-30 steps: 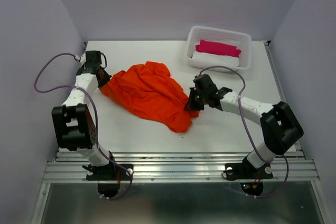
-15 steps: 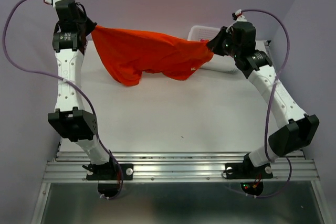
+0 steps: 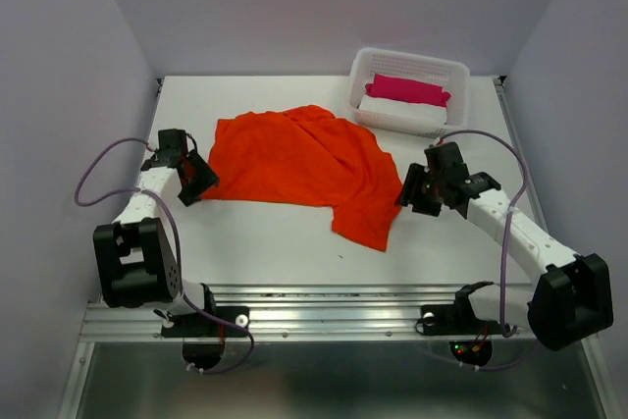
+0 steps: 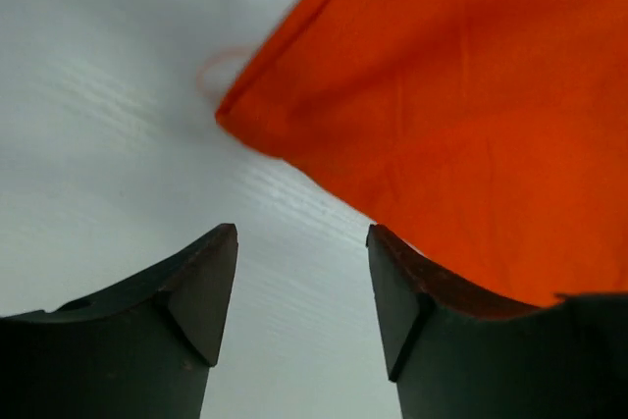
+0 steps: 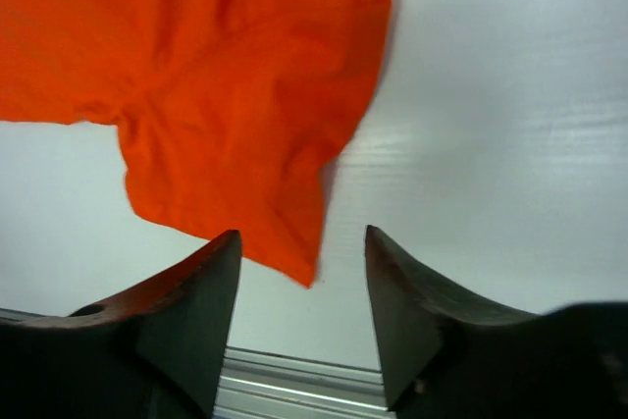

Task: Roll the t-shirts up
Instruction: Flatten out the T-shirt at the center of the board.

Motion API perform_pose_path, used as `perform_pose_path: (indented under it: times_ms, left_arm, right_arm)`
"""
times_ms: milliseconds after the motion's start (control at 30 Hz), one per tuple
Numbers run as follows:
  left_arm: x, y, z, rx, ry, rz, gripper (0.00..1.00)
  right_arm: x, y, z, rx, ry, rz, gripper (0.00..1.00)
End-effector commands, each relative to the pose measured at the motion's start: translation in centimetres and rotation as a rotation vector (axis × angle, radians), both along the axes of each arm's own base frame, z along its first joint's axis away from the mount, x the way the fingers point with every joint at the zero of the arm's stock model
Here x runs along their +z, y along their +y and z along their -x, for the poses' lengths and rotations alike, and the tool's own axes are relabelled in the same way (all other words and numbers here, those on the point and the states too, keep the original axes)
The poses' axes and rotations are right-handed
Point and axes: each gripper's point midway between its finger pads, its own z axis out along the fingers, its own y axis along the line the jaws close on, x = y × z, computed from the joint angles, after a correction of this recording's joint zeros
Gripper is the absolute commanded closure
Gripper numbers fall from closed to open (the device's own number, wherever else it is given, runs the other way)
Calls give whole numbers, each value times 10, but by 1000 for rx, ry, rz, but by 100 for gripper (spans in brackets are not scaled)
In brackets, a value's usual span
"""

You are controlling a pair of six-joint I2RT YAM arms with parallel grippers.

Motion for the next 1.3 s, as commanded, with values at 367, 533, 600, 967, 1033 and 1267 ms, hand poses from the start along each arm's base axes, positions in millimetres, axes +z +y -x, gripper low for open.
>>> perform_pose_path:
  times_ms: [367,533,600,967,1033,1267]
  left_arm:
    - [-4,32,12,170,51,-131,36]
    - [-32,28,11,178,111,-97,31]
    - [-39,24,7,175,96,-73,30]
    - [-75,22,-12,194,112,-45,34]
    - [-83,21,-14,195,130,-44,37]
    - [-91,17,-23,190,137,-18,88]
  right_arm:
    - [-10,-4,1,-94,74,5,29]
    - [-14,3,4,-89,89,-42,28]
    - [-18,3,5,-91,96,-43,28]
    - [-23,12,12,-121,110,-122,23]
    - [-24,14,16,-145,115,-157,20]
    - [-36,19,31,-280,146,-298,15]
